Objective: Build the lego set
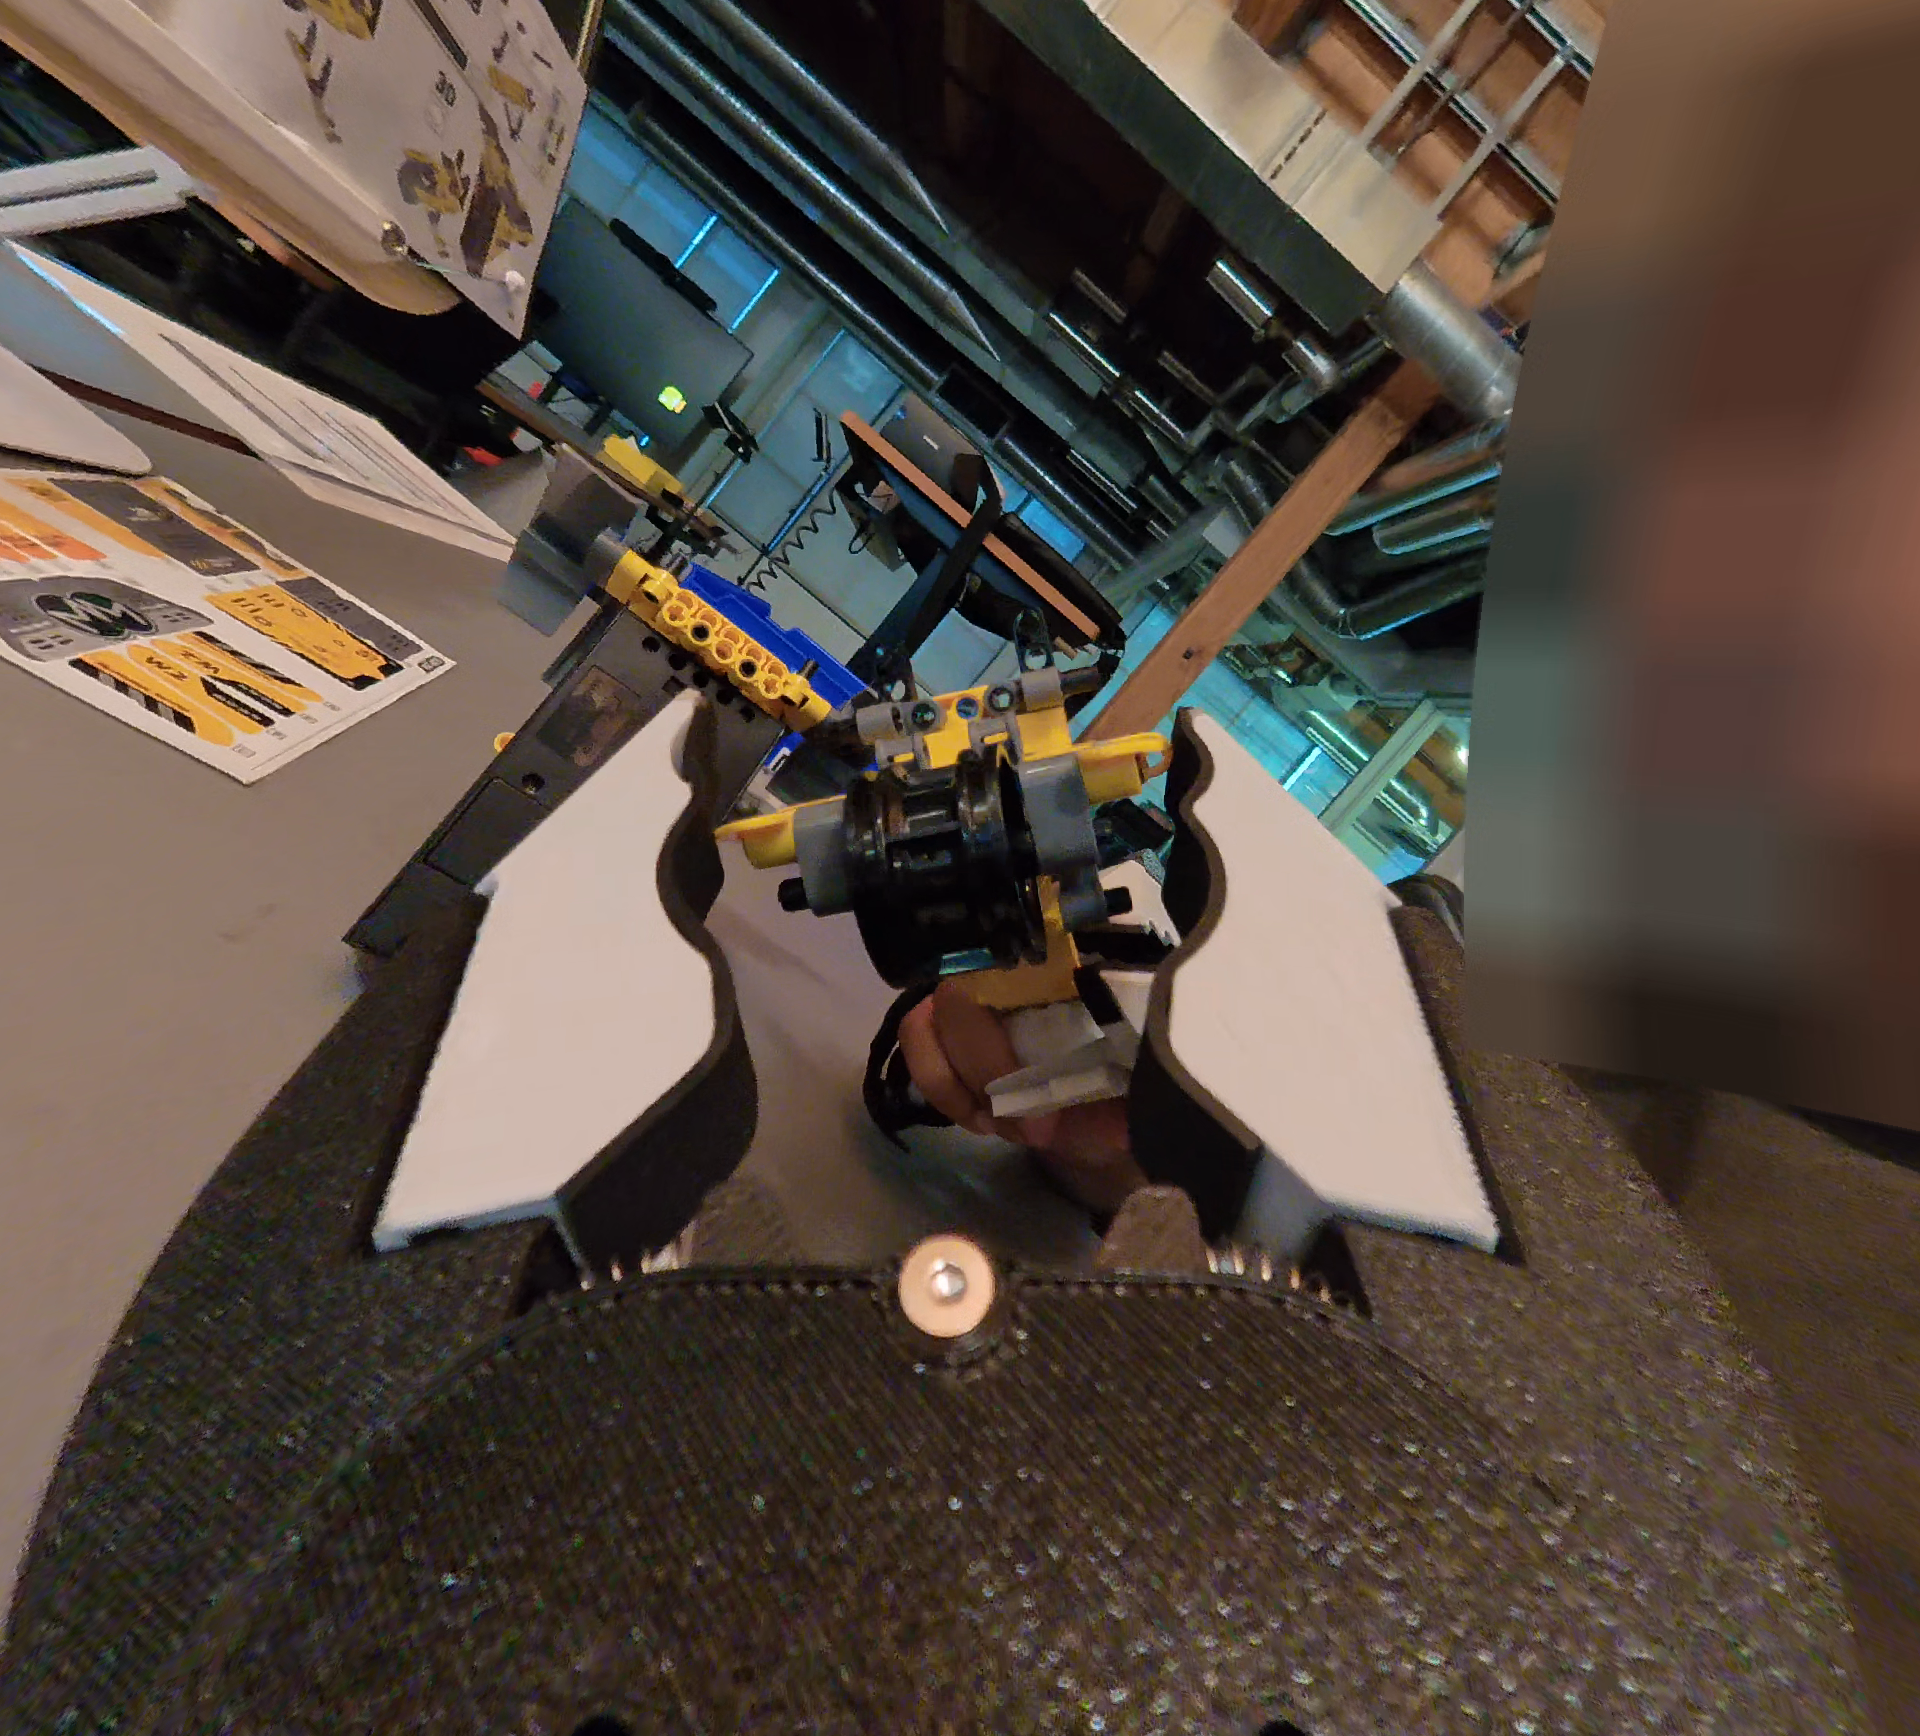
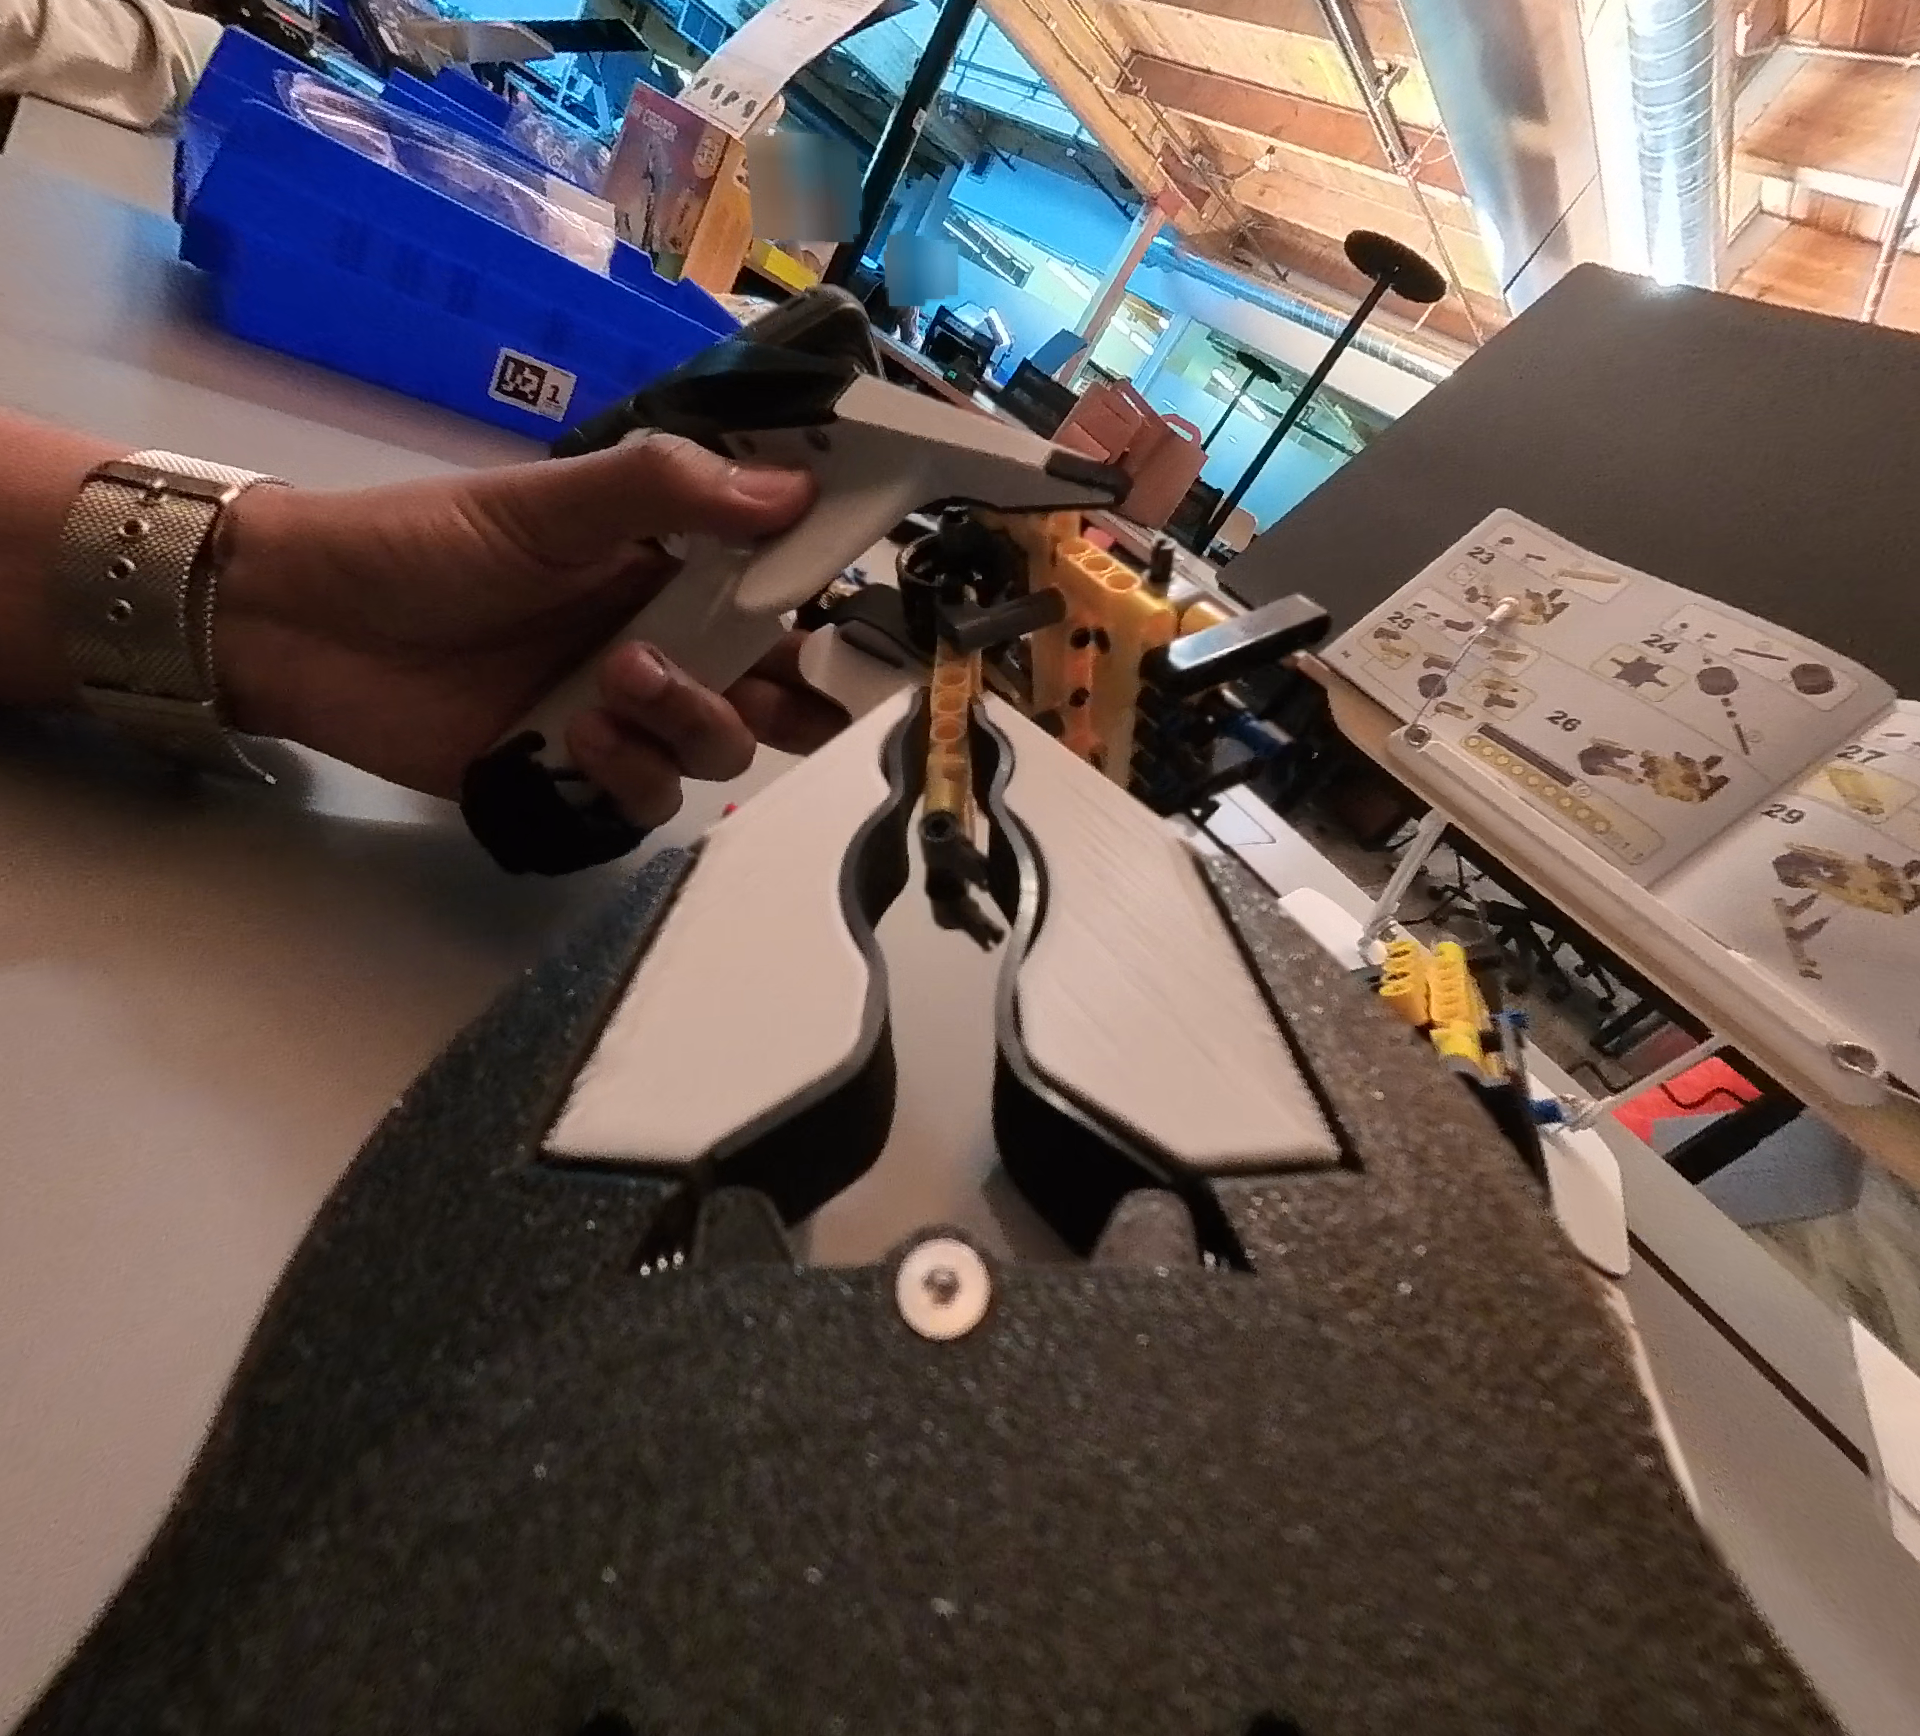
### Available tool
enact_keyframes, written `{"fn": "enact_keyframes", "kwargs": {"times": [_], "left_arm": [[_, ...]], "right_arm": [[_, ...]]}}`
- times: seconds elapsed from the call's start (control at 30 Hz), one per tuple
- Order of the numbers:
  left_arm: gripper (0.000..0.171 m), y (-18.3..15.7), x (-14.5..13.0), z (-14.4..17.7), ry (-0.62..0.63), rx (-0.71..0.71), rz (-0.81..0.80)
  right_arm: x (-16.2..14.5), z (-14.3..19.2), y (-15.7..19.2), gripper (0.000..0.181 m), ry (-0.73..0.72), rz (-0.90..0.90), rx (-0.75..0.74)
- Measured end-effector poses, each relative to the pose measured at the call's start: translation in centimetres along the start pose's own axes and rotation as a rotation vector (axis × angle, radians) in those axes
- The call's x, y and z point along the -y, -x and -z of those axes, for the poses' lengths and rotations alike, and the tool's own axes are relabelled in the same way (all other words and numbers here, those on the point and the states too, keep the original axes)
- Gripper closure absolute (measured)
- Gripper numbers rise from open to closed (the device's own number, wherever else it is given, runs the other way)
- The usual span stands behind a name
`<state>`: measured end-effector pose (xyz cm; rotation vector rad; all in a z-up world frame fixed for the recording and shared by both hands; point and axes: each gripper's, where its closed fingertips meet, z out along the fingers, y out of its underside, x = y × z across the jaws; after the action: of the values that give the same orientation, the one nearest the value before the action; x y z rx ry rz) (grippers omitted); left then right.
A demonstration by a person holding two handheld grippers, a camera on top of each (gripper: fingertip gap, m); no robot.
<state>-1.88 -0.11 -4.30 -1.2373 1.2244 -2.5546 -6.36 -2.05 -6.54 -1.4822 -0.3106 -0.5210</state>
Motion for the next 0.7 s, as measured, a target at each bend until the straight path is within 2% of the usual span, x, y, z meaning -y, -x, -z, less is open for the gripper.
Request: {"fn": "enact_keyframes", "kwargs": {"times": [0.17,0.37,0.47,0.6,0.7], "left_arm": [[0.095,-0.2,0.6,0.2,-0.024,0.053,-0.121],[0.097,0.0,1.0,0.2,-0.029,0.165,-0.295],[0.098,-0.3,1.1,0.2,-0.021,0.208,-0.4],[0.1,-0.7,0.5,-0.2,0.009,0.216,-0.458],[0.101,-1.0,0.1,-0.5,0.029,0.207,-0.486]], "right_arm": [[-0.6,-0.1,-1.2,0.173,0.023,-0.03,-0.074],[-1.7,-0.7,-0.7,0.162,0.084,-0.1,-0.054],[-1.7,-0.8,-0.3,0.153,0.087,-0.207,-0.005],[-1.6,-0.5,-1.2,0.145,0.06,-0.392,0.028],[-1.5,-0.3,-1.8,0.148,0.045,-0.49,0.033]]}}
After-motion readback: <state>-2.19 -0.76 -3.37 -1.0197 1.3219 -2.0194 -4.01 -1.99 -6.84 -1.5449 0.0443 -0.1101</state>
